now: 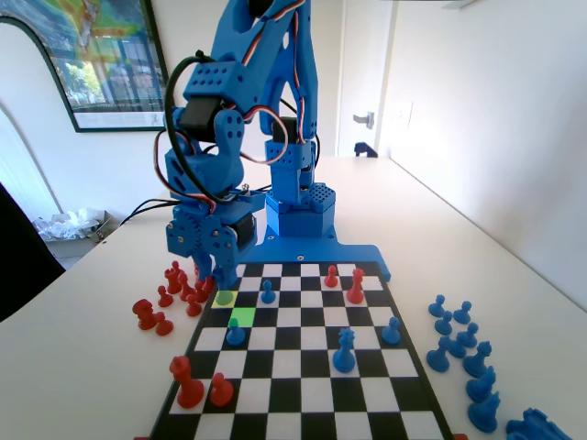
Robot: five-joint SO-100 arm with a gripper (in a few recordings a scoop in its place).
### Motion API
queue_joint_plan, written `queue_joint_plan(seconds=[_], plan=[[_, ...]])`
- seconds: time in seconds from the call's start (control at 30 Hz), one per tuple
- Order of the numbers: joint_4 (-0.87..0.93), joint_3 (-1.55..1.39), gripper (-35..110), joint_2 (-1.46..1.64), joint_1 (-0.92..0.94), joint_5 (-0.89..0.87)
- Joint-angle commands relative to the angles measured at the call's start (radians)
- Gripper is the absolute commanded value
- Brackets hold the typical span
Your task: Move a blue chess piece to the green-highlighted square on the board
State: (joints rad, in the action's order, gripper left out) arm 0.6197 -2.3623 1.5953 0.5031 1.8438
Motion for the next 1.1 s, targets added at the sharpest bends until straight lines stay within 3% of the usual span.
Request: queue_joint_plan(seconds=[0.0,1.07], plan=[[-0.005,0.003,13,0.028,0.008,0.002],[0.069,0.084,10,0.031,0.015,-0.028]])
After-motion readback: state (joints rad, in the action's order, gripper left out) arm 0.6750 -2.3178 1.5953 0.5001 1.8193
